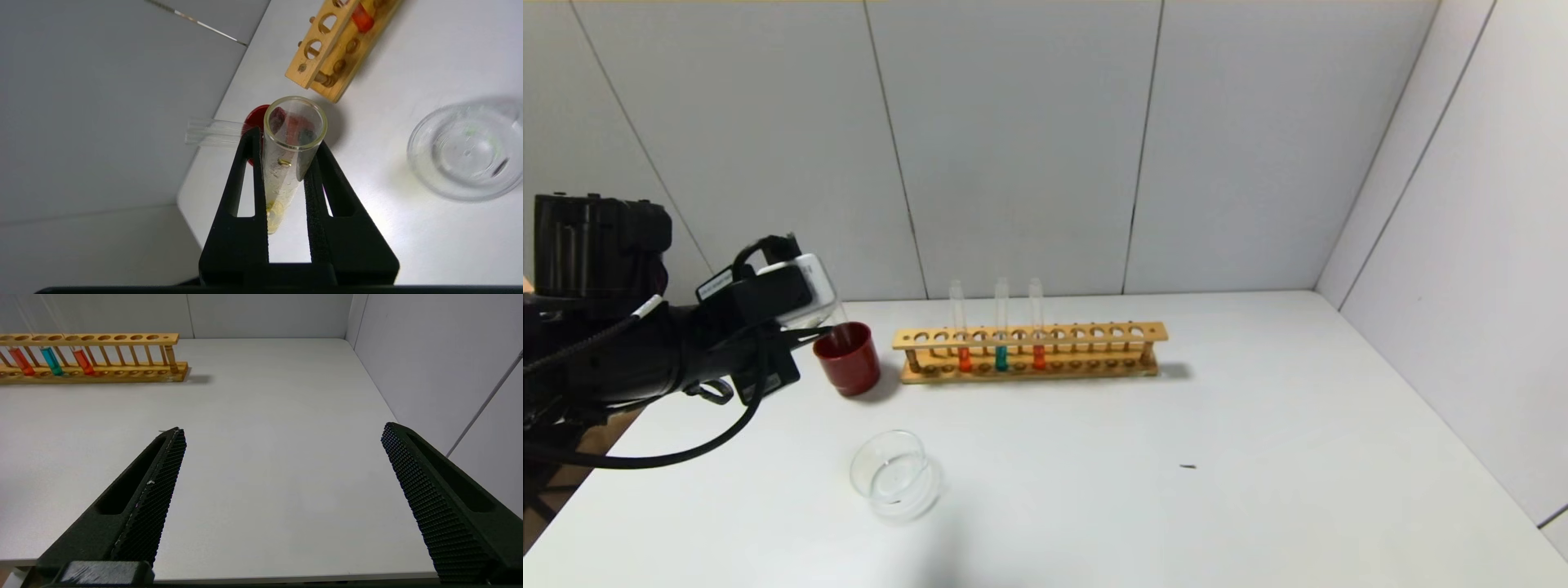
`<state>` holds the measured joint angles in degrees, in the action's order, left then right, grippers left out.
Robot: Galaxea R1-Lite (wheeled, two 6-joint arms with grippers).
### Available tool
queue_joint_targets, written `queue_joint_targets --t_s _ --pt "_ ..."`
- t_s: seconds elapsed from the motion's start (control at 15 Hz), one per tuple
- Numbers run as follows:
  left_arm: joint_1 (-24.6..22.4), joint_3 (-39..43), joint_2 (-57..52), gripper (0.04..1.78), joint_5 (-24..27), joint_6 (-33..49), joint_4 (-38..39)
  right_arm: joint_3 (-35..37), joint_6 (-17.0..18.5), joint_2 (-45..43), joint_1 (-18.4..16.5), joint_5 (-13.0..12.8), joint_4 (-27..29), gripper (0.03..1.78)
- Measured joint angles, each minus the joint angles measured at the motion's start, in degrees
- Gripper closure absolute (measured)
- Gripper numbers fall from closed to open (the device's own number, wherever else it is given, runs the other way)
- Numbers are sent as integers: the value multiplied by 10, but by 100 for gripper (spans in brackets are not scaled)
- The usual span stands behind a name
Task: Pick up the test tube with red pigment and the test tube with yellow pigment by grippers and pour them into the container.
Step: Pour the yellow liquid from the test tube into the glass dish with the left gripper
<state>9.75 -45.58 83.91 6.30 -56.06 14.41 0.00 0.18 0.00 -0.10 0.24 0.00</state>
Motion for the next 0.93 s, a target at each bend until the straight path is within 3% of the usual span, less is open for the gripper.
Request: queue_joint_targets --t_s 0.2,0.6,0.93 --pt "-1 38 11 151 14 -137 22 0 0 0 0 0 0 6" --pt "-5 121 67 151 17 -289 157 0 0 0 0 0 0 6" --pt "-6 139 98 151 17 -384 163 0 0 0 0 0 0 6"
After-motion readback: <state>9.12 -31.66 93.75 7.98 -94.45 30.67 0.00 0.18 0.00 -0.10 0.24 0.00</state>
